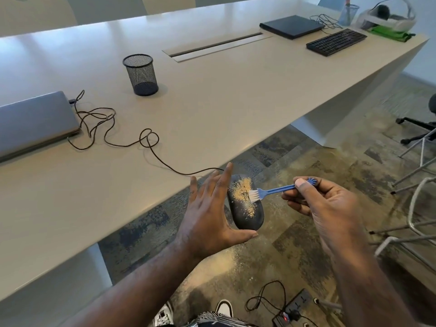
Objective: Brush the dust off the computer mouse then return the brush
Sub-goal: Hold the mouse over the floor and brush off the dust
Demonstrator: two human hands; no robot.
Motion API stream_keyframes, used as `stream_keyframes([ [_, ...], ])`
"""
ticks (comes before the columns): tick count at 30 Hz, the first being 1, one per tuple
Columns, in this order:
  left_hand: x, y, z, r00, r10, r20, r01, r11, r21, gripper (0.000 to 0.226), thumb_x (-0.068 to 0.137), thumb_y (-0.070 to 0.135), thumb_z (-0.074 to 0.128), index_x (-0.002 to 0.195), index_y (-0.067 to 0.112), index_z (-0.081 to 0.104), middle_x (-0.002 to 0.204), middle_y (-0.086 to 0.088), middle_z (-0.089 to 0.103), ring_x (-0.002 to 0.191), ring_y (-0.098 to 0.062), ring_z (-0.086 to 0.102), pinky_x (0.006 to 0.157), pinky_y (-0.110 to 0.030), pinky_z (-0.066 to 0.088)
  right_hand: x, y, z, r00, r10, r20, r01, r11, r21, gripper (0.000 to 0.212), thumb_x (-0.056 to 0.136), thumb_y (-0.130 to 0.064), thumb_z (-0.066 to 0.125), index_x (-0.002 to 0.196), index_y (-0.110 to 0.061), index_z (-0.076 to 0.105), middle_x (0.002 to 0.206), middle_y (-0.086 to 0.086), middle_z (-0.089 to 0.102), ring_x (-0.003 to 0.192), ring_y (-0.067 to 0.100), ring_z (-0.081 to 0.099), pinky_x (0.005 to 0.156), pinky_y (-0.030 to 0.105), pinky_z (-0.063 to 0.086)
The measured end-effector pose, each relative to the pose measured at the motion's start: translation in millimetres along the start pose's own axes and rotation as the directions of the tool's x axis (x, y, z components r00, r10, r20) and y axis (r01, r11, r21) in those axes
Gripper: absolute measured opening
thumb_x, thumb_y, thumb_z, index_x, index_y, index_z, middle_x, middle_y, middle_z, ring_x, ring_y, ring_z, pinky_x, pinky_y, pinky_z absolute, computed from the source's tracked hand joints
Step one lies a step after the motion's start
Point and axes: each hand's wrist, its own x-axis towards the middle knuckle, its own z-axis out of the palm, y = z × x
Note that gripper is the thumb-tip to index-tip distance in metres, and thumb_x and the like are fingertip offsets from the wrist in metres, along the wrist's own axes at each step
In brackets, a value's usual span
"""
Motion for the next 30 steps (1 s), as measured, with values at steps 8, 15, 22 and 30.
stream_keyframes([
  [8,0.5,0.4,3.0,1.000,-0.003,-0.007,0.003,1.000,0.001,0.135,0.059,0.076,0.072,0.150,0.038,-0.021,0.162,-0.001,0.019,0.151,-0.012,0.004,0.120,-0.047,-0.016,6.9,0.6,-10.9,0.996,-0.082,-0.038,0.080,0.995,-0.059,0.007,0.093,-0.015,0.066,0.093,-0.013,0.073,0.077,0.009,0.077,0.077,0.026,0.076,0.073,0.034,0.063],
  [15,4.1,1.6,4.2,1.000,-0.003,-0.013,0.003,1.000,-0.004,0.135,0.059,0.075,0.073,0.152,0.036,-0.016,0.162,0.002,0.018,0.151,-0.011,0.005,0.120,-0.048,-0.016,0.3,-11.2,-15.7,0.930,-0.326,0.167,0.357,0.910,-0.210,0.014,0.086,-0.027,0.067,0.098,-0.026,0.074,0.089,-0.001,0.077,0.081,0.022,0.075,0.074,0.034,0.063],
  [22,8.0,1.9,5.0,0.999,-0.007,-0.035,0.008,1.000,0.010,0.136,0.059,0.073,0.075,0.153,0.035,-0.016,0.161,0.003,0.020,0.150,-0.011,0.009,0.120,-0.051,-0.012,4.8,-23.8,-32.9,0.812,-0.435,0.390,0.575,0.711,-0.405,0.016,0.085,-0.023,0.065,0.098,-0.028,0.073,0.093,-0.014,0.075,0.083,0.011,0.072,0.070,0.025,0.059],
  [30,14.1,2.5,5.8,0.999,-0.017,-0.052,0.017,1.000,0.000,0.135,0.058,0.076,0.072,0.153,0.034,-0.013,0.159,0.003,0.023,0.148,-0.010,0.014,0.121,-0.053,-0.008,7.8,-19.4,-32.8,0.722,-0.475,0.503,0.680,0.619,-0.393,0.015,0.089,-0.022,0.064,0.100,-0.022,0.073,0.099,-0.012,0.076,0.094,0.002,0.072,0.081,0.021,0.058],
])
